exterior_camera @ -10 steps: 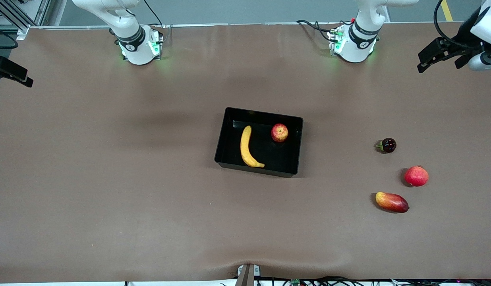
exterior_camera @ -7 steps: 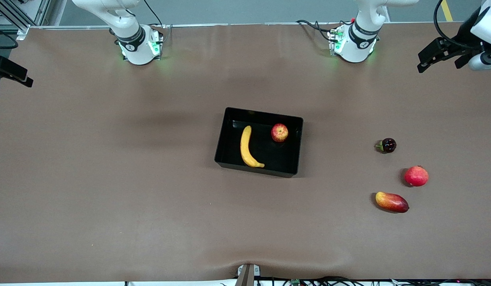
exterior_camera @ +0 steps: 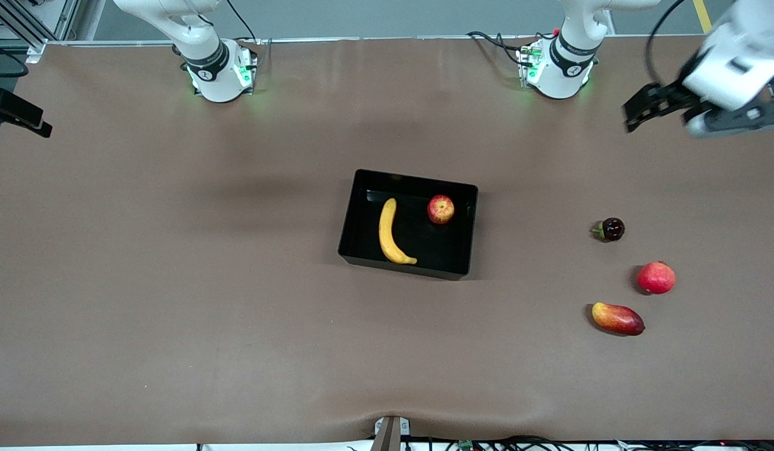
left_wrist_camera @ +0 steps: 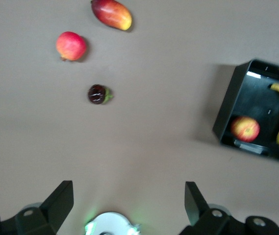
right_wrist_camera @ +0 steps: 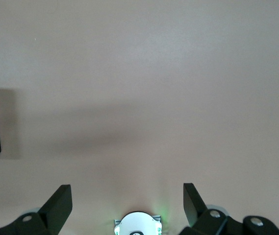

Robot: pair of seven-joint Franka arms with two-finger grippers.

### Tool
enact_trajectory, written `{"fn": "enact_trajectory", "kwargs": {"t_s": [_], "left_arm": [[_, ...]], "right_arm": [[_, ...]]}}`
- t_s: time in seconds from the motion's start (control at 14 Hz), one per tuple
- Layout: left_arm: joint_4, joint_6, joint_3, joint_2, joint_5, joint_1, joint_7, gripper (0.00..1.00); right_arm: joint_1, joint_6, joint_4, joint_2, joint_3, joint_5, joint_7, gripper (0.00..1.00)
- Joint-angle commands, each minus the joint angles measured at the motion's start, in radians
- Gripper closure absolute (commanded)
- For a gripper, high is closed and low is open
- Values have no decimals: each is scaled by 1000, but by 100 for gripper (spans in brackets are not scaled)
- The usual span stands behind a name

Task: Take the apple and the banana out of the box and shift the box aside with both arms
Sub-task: 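Move the left gripper toward the red-yellow apple in the black tray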

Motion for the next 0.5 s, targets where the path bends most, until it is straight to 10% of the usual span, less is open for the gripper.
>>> {"fn": "enact_trajectory", "kwargs": {"t_s": [0.0, 0.43], "left_arm": [[-56, 124, -108, 64, 16, -3, -167, 0], [-87, 378, -283, 296, 19, -27, -323, 0]], "right_arm": [[-9, -8, 10, 6, 5, -3, 2, 0], [10, -6, 19, 37, 11, -10, -1, 0]]}}
